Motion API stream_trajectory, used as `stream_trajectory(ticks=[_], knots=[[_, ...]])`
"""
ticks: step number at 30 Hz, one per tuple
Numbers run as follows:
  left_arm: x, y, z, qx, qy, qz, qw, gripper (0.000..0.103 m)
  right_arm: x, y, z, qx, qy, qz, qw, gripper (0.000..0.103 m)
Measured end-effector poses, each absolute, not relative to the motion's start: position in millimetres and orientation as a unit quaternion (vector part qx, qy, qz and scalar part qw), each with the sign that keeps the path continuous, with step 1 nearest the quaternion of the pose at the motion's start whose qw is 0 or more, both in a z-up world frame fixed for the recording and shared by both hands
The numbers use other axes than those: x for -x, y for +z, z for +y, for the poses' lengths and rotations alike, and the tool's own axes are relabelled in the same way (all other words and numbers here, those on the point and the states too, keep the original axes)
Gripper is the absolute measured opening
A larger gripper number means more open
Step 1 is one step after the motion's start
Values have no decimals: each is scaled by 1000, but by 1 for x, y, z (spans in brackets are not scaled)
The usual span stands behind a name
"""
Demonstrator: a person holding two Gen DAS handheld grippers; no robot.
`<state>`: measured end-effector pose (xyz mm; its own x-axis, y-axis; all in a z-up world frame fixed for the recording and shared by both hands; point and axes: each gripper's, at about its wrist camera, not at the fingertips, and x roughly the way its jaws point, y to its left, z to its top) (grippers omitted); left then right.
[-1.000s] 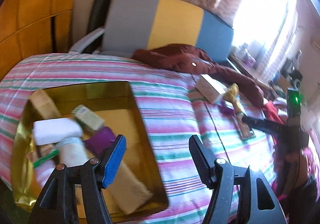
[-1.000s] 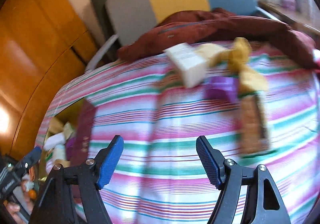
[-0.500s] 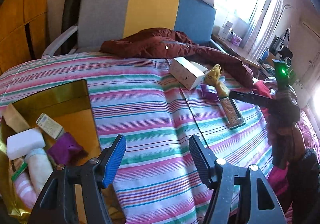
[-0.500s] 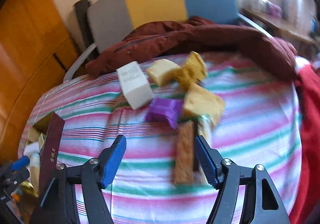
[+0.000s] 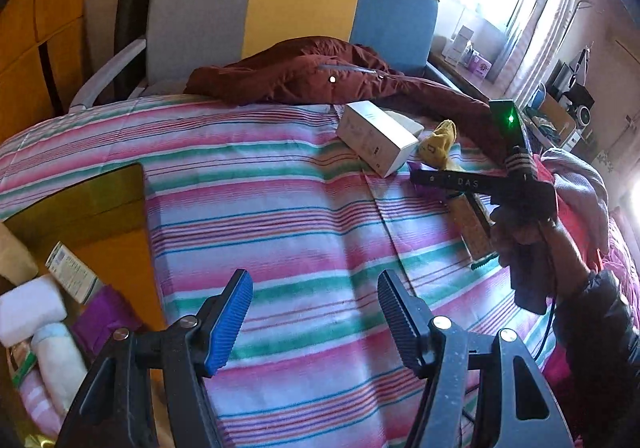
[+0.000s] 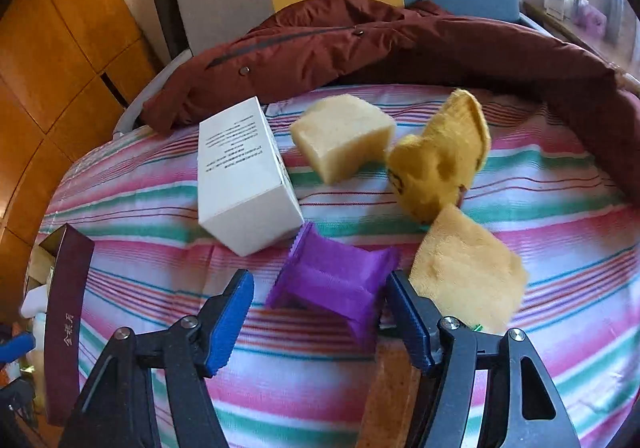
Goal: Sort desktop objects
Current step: 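Grasp the purple fabric pouch with the right gripper while the left grasps the white box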
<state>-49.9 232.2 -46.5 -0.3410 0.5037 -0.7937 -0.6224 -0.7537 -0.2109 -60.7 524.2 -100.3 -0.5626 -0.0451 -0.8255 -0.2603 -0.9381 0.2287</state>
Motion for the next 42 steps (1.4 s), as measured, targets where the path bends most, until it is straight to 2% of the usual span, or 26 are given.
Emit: stream_trajectory(ticks=[9,11,12,14,17,18,19,20,24,30,42], knots=[[72,-40,272,477,798,41,366,66,66,-104,524,460,871,163,51,68],[80,-38,281,481,795,34,368,66,67,-103,525,457,871,178,36,79],[84,-37,285,483,794,32,368,66,66,-103,527,454,870,192,28,88],[93,-34,294,488,790,21,371,66,68,-102,529,449,868,209,27,89],[109,-31,311,494,785,10,373,66,73,-104,524,455,869,188,43,81],[112,-31,316,495,784,10,373,66,74,-105,521,461,869,171,54,70],[117,-31,323,498,782,9,374,66,75,-107,517,466,869,153,64,53],[121,-31,329,500,780,8,375,66,76,-108,516,472,867,144,68,49],[136,-37,359,513,774,12,371,66,79,-109,513,480,866,121,65,48],[163,-52,400,544,762,8,352,81,78,-103,508,496,862,95,43,47],[193,-84,457,572,761,58,302,81,68,-87,525,490,865,102,44,47]])
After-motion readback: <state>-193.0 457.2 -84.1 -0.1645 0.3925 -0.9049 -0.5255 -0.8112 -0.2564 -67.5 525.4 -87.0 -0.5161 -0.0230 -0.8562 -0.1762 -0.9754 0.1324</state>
